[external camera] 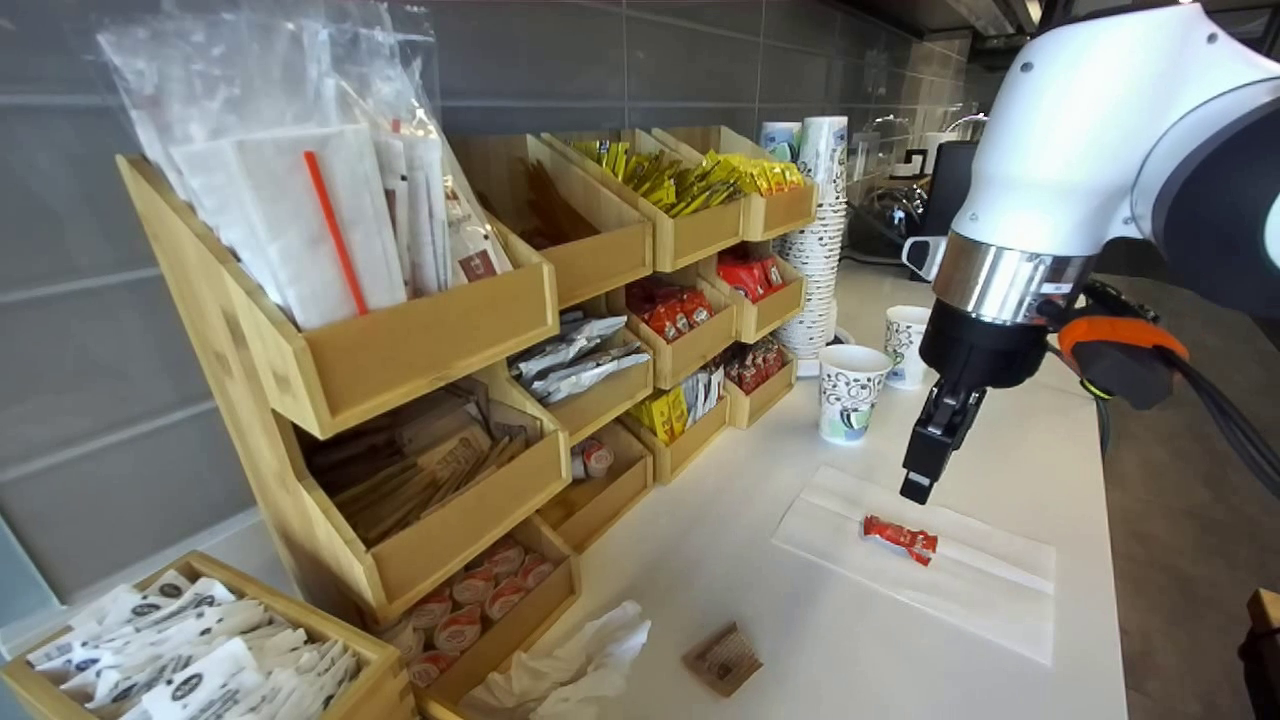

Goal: Squeeze the sauce out of the orange sachet on the napkin on the counter

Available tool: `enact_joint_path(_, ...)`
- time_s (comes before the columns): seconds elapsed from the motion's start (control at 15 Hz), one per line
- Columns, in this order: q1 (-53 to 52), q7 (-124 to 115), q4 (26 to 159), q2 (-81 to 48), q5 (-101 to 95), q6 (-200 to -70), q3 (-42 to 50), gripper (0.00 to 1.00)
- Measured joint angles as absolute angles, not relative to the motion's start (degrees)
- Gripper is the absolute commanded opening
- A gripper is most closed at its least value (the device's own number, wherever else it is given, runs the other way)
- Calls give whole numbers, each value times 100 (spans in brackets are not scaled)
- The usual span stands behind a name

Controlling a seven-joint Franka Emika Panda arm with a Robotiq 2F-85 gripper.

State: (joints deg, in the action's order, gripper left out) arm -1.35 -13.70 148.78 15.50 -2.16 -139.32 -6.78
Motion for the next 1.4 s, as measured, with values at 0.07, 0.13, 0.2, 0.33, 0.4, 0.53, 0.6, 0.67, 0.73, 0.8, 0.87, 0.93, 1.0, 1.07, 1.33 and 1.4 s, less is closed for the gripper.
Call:
enact_joint_path(0.07,-120,-1402,14880,1497,-216,-13996,-678,3)
enact_joint_path(0.13,-102,-1425,14883,1446,-216,-14056,-677,0)
enact_joint_path(0.2,-84,-1452,14887,1394,-216,-14111,-676,0)
enact_joint_path(0.33,-49,-1504,14891,1292,-218,-14188,-670,0)
enact_joint_path(0.4,-28,-1538,14892,1246,-222,-14210,-669,0)
enact_joint_path(0.53,3,-1581,14893,1164,-228,-14245,-657,0)
enact_joint_path(0.6,14,-1599,14893,1131,-232,-14256,-650,0)
enact_joint_path(0.67,25,-1613,14893,1099,-238,-14278,-645,0)
enact_joint_path(0.73,38,-1622,14893,1068,-241,-14300,-640,0)
enact_joint_path(0.8,48,-1634,14893,1039,-246,-14329,-634,0)
enact_joint_path(0.87,53,-1644,14893,1008,-253,-14355,-624,0)
enact_joint_path(0.93,56,-1651,14894,977,-261,-14376,-615,0)
enact_joint_path(1.0,56,-1660,14894,942,-270,-14397,-604,0)
enact_joint_path(1.07,57,-1671,14894,908,-278,-14414,-596,0)
enact_joint_path(1.33,58,-1679,14895,770,-285,-14506,-575,0)
enact_joint_path(1.4,58,-1679,14895,735,-290,-14549,-572,0)
